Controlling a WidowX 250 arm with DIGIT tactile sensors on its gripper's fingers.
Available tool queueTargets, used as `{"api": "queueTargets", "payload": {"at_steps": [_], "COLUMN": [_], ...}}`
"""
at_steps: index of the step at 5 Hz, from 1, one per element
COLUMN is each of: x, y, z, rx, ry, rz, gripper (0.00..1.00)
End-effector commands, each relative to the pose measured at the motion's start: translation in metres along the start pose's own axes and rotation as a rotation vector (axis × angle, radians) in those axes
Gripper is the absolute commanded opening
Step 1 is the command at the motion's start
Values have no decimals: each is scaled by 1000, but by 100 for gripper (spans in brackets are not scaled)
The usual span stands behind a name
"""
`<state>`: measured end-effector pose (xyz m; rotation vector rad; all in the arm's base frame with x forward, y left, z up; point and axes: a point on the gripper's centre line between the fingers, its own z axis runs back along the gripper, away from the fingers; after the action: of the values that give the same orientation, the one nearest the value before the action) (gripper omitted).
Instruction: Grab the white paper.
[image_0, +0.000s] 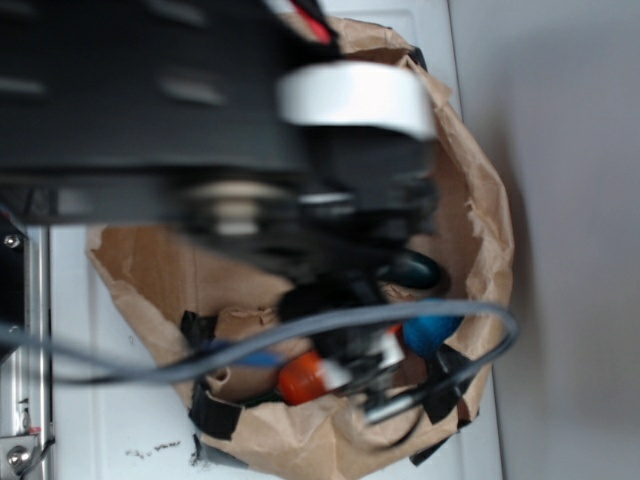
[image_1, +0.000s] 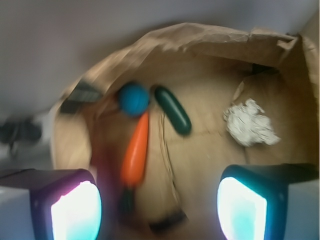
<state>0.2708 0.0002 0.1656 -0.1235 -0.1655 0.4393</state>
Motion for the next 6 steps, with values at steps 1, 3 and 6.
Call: {"api": "queueTargets", "payload": {"at_steps": [1,3,6], "x": [29,29,28], "y": [14,14,57], "z": [-12,-12,-49], "rx": [33,33,72], "ry": [3,3,27], "rz": [253,253,301], "gripper": [100,100,100]}}
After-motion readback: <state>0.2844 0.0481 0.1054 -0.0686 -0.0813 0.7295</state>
